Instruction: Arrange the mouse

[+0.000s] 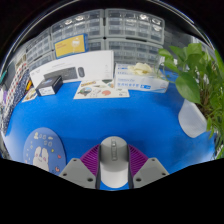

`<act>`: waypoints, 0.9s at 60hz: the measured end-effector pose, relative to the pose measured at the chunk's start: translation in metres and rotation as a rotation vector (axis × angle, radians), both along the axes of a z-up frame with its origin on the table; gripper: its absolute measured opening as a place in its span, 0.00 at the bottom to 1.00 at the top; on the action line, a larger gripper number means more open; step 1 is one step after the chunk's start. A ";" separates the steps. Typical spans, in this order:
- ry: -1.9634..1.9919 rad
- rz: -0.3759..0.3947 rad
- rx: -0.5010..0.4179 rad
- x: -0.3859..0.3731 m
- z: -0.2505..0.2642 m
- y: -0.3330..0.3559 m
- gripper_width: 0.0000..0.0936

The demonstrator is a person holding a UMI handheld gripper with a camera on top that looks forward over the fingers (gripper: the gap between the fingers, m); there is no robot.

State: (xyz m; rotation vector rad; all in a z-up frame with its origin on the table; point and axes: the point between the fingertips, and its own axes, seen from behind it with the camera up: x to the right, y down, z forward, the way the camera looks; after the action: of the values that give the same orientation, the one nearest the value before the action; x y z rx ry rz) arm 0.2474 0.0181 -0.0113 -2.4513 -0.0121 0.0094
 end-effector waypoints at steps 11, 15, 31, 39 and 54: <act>0.008 -0.107 0.003 0.003 0.028 -0.002 0.41; -0.029 -0.134 0.067 0.006 0.068 0.003 0.41; -0.069 -0.142 0.291 -0.073 0.213 0.016 0.41; -0.040 -0.086 0.310 -0.144 0.222 0.014 0.41; -0.015 -0.039 0.125 -0.214 0.101 -0.013 0.41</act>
State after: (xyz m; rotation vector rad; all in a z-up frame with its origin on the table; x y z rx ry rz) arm 0.0332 0.0048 0.0894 -2.3261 0.0279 -0.0258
